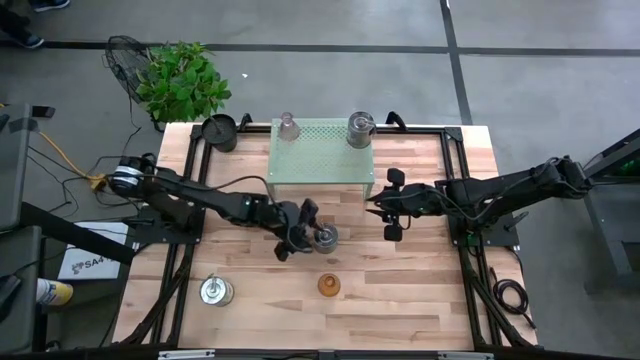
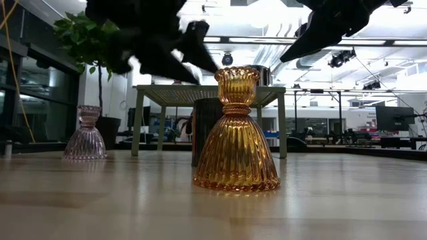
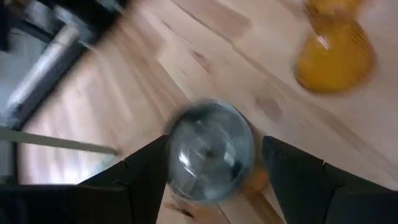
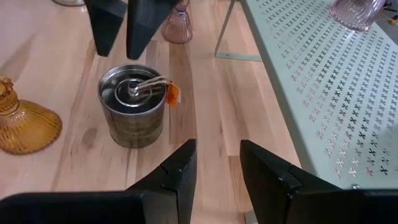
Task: Pick & Place candle stick holders
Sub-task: Put the top scented candle on the shelf
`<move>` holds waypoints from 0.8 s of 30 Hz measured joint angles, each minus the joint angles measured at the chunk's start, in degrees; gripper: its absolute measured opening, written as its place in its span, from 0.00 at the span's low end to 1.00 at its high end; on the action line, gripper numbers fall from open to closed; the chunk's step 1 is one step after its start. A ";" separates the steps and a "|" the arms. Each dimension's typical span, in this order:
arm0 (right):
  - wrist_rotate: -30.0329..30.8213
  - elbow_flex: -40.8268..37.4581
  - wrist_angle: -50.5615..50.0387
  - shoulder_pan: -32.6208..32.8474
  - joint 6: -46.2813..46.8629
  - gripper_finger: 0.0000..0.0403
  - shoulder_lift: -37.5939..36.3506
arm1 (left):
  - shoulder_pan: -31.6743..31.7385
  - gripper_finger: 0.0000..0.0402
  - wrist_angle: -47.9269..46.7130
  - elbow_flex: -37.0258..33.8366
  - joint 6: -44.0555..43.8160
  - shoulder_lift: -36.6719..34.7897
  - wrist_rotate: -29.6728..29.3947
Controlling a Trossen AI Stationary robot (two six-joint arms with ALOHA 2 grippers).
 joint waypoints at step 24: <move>0.07 0.00 -2.22 -0.02 1.31 0.29 0.04 | -3.37 0.62 -13.01 5.66 -6.78 4.43 -17.46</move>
